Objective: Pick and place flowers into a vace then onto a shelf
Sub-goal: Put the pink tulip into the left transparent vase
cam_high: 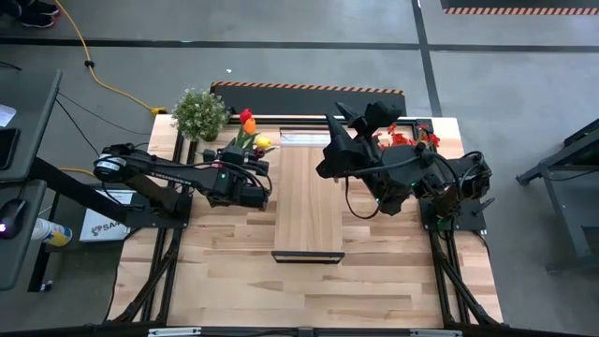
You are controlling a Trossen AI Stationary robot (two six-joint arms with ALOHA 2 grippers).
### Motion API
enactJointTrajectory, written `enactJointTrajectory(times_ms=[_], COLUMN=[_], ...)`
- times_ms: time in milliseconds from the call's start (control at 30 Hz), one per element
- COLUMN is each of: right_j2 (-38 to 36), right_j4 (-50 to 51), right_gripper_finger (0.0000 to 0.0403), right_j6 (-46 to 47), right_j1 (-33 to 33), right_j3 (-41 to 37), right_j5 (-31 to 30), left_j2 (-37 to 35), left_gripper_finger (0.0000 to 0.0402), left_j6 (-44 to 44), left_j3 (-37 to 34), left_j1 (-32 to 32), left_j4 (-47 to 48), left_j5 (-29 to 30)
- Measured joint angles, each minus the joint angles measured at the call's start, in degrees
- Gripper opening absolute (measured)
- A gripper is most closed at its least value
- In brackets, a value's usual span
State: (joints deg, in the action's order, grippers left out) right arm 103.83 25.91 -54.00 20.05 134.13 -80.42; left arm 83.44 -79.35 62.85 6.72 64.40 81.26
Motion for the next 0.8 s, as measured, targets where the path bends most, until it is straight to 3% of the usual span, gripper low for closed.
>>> enactJointTrajectory(times_ms=[800], right_j2=[0.0], right_j4=[0.0], right_gripper_finger=[0.0129], right_j6=[0.0], right_j1=[-0.17], right_j3=[0.0], right_j5=[3.43], left_j2=[-0.98], left_gripper_finger=[0.0265], left_j6=[1.51], left_j3=[0.02], left_j1=[-0.02], left_j4=[2.19], left_j5=[-0.64])
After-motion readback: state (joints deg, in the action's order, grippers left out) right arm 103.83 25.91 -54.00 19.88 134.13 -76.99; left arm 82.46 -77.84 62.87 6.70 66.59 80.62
